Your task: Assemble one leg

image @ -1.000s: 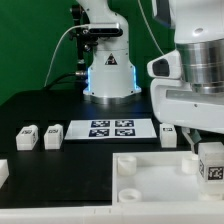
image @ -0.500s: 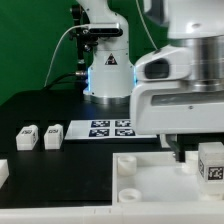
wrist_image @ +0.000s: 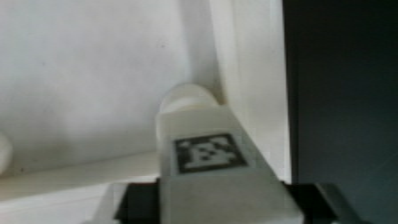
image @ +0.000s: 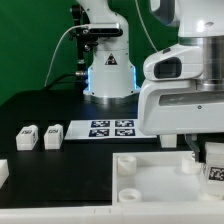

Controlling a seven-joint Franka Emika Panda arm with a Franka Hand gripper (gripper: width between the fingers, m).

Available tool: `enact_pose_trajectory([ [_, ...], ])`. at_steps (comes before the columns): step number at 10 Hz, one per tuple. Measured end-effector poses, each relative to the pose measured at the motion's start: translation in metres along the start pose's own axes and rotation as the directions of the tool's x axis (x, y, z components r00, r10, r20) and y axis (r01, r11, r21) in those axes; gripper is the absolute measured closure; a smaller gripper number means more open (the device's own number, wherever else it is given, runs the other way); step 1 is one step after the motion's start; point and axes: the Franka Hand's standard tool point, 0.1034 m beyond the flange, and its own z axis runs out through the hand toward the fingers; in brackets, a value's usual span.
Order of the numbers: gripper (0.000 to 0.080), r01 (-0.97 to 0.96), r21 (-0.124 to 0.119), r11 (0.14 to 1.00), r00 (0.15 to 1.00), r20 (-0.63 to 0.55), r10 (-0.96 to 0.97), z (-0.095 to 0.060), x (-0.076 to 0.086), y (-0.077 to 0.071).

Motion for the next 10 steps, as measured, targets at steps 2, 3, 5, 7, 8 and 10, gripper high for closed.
enact_pose_trajectory([
  [2,0.0496,-0.316,0.019,0.949,0.949,0.011,0.316,0.000,0.002,0.002],
  [3,0.0496,-0.486,0.025,0.873,0.874,0.020,0.486,0.000,0.002,0.003],
  [5,0.0497,-0.763,0.036,0.645,0.646,0.054,0.761,0.003,0.000,0.002],
  [7,0.0496,-0.892,0.031,0.452,0.453,0.086,0.887,0.004,-0.001,-0.001],
  [8,0.0501,-0.960,0.012,0.281,0.280,0.102,0.954,0.005,-0.005,-0.008],
  [10,0.0501,-0.960,0.011,0.279,0.279,0.101,0.955,0.006,-0.006,-0.010],
])
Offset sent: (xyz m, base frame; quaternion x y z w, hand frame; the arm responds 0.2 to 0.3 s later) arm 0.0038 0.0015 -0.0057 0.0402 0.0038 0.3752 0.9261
